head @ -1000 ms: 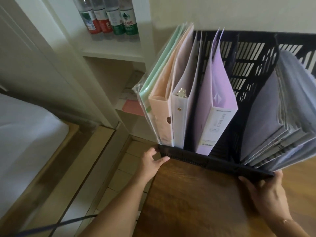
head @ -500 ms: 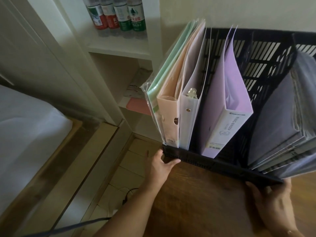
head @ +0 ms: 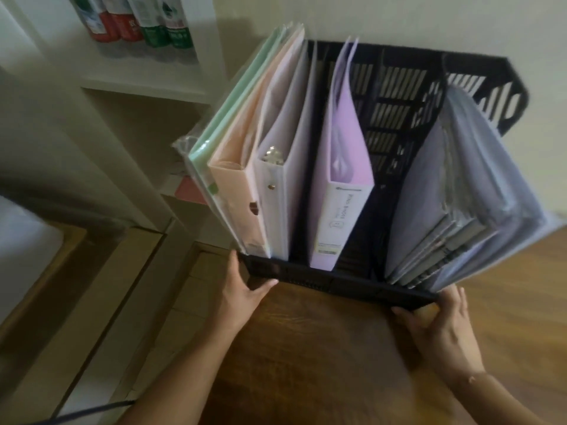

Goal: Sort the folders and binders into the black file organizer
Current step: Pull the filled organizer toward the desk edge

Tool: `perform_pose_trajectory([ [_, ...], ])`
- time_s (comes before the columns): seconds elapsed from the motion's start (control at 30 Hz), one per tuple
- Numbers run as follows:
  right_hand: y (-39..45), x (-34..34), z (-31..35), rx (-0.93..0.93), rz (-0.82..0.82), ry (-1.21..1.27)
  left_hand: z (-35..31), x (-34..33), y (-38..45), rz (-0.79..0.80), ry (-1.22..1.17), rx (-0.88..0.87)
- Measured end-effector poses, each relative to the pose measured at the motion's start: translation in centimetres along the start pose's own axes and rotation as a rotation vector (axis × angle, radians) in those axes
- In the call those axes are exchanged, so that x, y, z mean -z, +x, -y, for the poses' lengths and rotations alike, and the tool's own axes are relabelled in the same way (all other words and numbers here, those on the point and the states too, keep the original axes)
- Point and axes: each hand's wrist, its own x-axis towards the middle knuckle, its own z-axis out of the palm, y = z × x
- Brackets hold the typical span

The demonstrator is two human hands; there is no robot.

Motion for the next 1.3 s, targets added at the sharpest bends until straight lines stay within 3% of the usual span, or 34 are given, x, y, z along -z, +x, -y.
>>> perform_pose_trajectory([
  [0.17,-0.5,-0.9,-1.1,0.029,0.011,0.027,-1.2,0.3,-0.1,-0.048,0.023,-0.013],
  [0.5,0.4,-1.7,-1.8,0.024,0.002,0.039,-2.3,-0.2,0.7,-0.199,0.075,-0.197],
  [0.8,2.1,-2.3,-2.2,0.093,-0.048,0.060,-2.7,-0.8,2.4,-0.161,-0.002,-0.164],
  [0.93,1.7,-2.2,-2.1,-0.051,0.018,0.194,-2.4,-0.9,2.2,-0.112,-0.076,-0.162],
  [1.07,1.1,-1.7,-3.5,-0.255,0.162,-0.086,-1.0,-0.5,2.1,-0.102,-0.052,-0.145],
  [1.13,1.2,-1.3,-3.8,-0.223,0.216,-0.213,-0.8,-0.3,2.5,-0.107,-0.075,-0.125],
  [1.3,1.5,-1.1,-3.4,-0.187,0.238,-0.251,-1.3,-0.3,2.9,-0.089,-0.142,-0.092],
])
